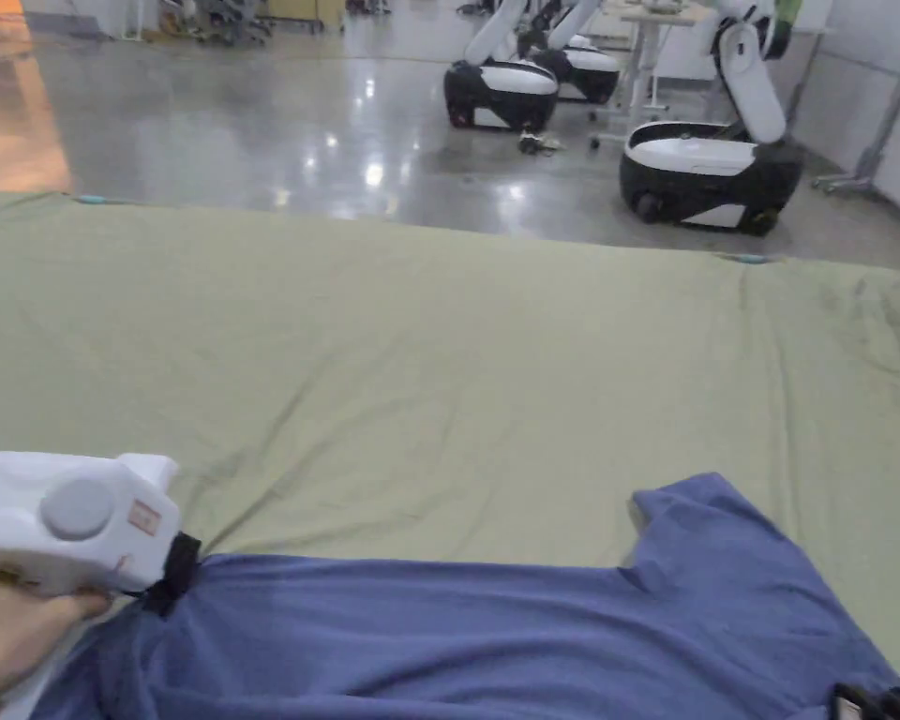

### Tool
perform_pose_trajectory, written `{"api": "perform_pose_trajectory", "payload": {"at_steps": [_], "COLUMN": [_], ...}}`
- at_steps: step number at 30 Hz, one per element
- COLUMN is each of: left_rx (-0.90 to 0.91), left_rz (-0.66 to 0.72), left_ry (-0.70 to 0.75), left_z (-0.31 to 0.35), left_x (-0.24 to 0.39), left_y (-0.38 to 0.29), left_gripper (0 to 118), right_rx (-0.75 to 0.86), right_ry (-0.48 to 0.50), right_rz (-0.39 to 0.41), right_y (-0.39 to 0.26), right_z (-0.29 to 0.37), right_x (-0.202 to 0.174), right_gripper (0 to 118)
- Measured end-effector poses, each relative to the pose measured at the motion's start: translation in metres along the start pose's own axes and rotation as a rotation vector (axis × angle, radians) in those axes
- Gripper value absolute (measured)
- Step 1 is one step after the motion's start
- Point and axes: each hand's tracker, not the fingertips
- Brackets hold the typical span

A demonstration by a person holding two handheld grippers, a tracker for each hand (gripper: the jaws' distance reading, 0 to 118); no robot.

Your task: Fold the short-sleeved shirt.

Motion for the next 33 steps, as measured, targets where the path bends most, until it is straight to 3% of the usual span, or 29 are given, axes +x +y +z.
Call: {"api": "perform_pose_trajectory", "payload": {"at_steps": [1,2,3,6,11,13,15,17,18,19,22,23,25,29,32,33], "left_rx": [-0.01,-0.015,-0.025,-0.047,-0.053,-0.047,-0.041,-0.028,-0.022,-0.02,-0.01,0.084,0.191,0.261,0.281,0.294], "left_rz": [0.009,0.001,-0.009,-0.031,-0.037,-0.024,-0.027,-0.049,-0.065,-0.068,-0.053,-0.072,-0.132,-0.116,-0.115,-0.105], "left_ry": [-0.002,0.016,0.022,0.042,0.058,0.06,0.065,0.079,0.084,0.087,0.078,0.077,0.059,-0.094,-0.15,-0.173], "left_z": [0.003,0.003,0.003,0.006,0.007,0.007,0.008,0.007,0.007,0.009,0.016,0.027,0.057,0.116,0.148,0.154], "left_x": [0.001,0.003,0.007,0.013,0.017,0.013,0.017,0.018,0.02,0.021,0.014,0.015,0.013,-0.001,-0.011,-0.013], "left_y": [0.001,0.002,0.003,0.005,0.005,0.005,0.002,0.001,0.0,-0.001,0.001,-0.001,-0.011,-0.038,-0.075,-0.091], "left_gripper": [9,9,9,9,9,9,9,9,9,9,7,7,6,6,6,6], "right_rx": [-0.013,-0.034,-0.081,-0.319,-0.532,-0.563,-0.479,-0.441,-0.449,-0.454,-0.435,-0.383,-0.305,-0.212,-0.177,-0.159], "right_ry": [0.005,0.009,0.006,-0.044,-0.184,-0.222,-0.22,-0.171,-0.135,-0.082,-0.111,-0.14,-0.096,-0.037,0.052,0.039], "right_rz": [-0.013,-0.026,-0.029,-0.029,-0.058,-0.034,-0.002,0.061,0.04,-0.02,0.013,0.023,0.02,0.028,-0.041,-0.047], "right_y": [0.019,0.038,0.061,0.1,0.092,0.082,0.075,0.072,0.071,0.069,0.071,0.073,0.083,0.089,0.068,0.056], "right_z": [-0.01,-0.022,-0.035,-0.101,-0.198,-0.213,-0.2,-0.186,-0.182,-0.181,-0.174,-0.165,-0.136,-0.071,-0.022,-0.006], "right_x": [0.008,0.017,0.025,0.054,0.09,0.092,0.085,0.075,0.072,0.071,0.065,0.061,0.059,0.054,0.052,0.053], "right_gripper": [60,89,97,95,93,81,75,33,4,0,0,0,0,0,0,0]}}
